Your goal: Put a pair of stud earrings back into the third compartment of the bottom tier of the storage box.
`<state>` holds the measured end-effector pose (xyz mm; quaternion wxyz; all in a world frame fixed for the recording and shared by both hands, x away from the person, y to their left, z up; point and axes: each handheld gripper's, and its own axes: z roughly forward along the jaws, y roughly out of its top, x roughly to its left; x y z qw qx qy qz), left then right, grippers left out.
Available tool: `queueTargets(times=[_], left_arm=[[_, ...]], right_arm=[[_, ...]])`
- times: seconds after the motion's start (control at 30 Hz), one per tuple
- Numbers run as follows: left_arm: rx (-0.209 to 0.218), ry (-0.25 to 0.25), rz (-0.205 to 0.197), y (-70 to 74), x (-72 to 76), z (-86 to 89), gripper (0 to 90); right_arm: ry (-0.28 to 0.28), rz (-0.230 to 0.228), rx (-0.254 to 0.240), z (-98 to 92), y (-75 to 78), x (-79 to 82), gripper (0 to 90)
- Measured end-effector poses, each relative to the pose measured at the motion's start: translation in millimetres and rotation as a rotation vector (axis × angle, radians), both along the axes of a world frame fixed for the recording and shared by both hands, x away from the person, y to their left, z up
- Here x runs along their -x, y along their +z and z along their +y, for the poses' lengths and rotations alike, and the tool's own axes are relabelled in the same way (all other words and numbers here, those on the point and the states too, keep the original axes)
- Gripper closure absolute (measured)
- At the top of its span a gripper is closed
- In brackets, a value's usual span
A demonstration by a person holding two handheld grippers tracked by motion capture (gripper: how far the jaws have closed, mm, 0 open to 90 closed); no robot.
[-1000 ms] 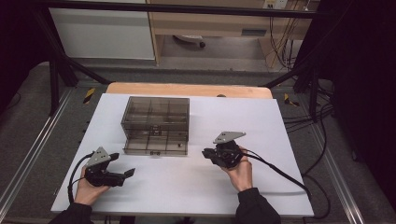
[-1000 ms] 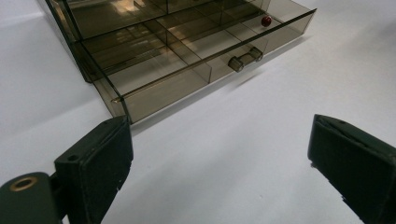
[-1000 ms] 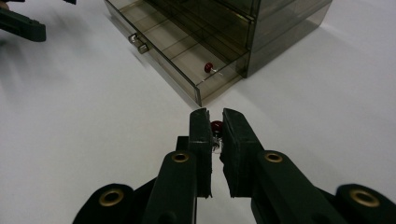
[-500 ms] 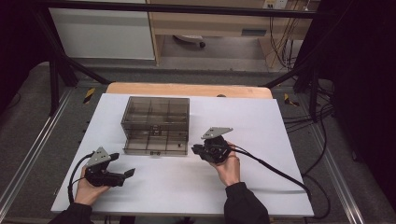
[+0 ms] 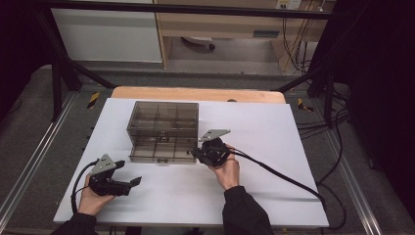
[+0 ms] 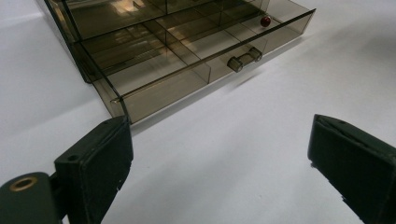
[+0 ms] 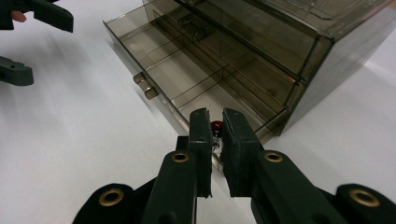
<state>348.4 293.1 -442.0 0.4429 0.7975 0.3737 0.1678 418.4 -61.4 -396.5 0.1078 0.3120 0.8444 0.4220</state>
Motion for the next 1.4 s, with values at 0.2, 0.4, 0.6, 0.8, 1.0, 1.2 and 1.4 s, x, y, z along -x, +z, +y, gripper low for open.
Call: queueTargets(times=[0.2,0.4,0.6,0.8,1.0,1.2,1.4], left_arm=[[0.0,0.0,-0.001,0.1,0.1,0.0,6.4],[-0.002,-0.001,0.0,0.0,0.2,0.0,6.4],[0.0,0.0,-0.001,0.1,0.2,0.1,6.4],[-0.001,-0.001,0.0,-0.1,0.0,0.1,6.4],[0.0,-0.001,0.0,-0.1,0.0,0.2,6.4],[0.002,0.0,0.0,0.0,0.1,0.3,6.4],[0.004,0.0,-0.002,0.3,0.3,0.4,6.4]], right_arm=[[-0.004,0.0,-0.006,10.5,-2.7,-6.2,82.7],[0.0,-0.005,-0.003,20.5,-6.8,-11.9,82.6],[-0.013,0.009,0.01,25.6,-16.7,-18.7,82.5],[-0.016,0.019,0.019,27.9,-25.7,-24.1,82.4],[-0.017,0.035,0.027,29.5,-32.5,-26.8,82.0],[-0.026,0.048,0.028,30.5,-37.3,-29.0,79.3],[-0.035,0.022,0.025,28.9,-33.1,-27.2,70.2]])
